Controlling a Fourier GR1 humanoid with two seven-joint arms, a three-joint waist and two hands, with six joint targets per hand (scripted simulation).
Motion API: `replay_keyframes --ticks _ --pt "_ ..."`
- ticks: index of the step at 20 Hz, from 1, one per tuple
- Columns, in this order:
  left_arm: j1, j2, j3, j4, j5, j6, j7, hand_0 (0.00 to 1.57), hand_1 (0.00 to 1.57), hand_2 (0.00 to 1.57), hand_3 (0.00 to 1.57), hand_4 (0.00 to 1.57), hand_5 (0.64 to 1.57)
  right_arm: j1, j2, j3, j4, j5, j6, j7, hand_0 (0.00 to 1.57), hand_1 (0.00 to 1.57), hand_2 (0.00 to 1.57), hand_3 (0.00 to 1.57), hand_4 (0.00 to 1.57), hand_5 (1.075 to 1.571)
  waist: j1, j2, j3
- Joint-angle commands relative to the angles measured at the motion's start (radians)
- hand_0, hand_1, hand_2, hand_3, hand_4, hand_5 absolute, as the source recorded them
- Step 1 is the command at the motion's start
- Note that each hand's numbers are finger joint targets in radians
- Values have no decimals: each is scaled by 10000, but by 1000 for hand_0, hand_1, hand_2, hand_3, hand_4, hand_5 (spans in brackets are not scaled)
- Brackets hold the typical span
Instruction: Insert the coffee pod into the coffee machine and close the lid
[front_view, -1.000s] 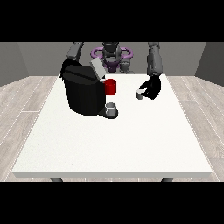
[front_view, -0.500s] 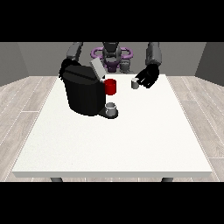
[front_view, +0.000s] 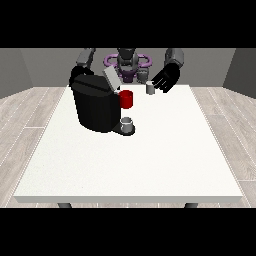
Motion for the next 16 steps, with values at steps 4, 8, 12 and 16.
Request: replay_keyframes --ticks 4,8,12,16 --pt "-766 281 362 -106 -65 73 226 1017 1017 1206 1226 503 1571 -124 19 28 -326 -163 144 61 0 0 0 0 495 1571 -463 239 -1" --pt "-1869 456 786 137 192 -341 1229 1209 1209 1245 1188 486 1571 -538 26 191 -473 -47 176 132 0 0 0 0 521 1571 -869 425 1" --pt "-1921 813 796 219 108 -595 842 1260 1260 1318 1258 490 1571 -298 -207 223 -743 -5 325 179 0 0 0 0 492 1571 -1078 566 -1" --pt "-2040 418 658 191 -120 -59 812 1282 1282 1329 1263 517 1571 -530 152 409 -930 313 -258 428 0 0 0 0 509 1571 -1180 845 -1"
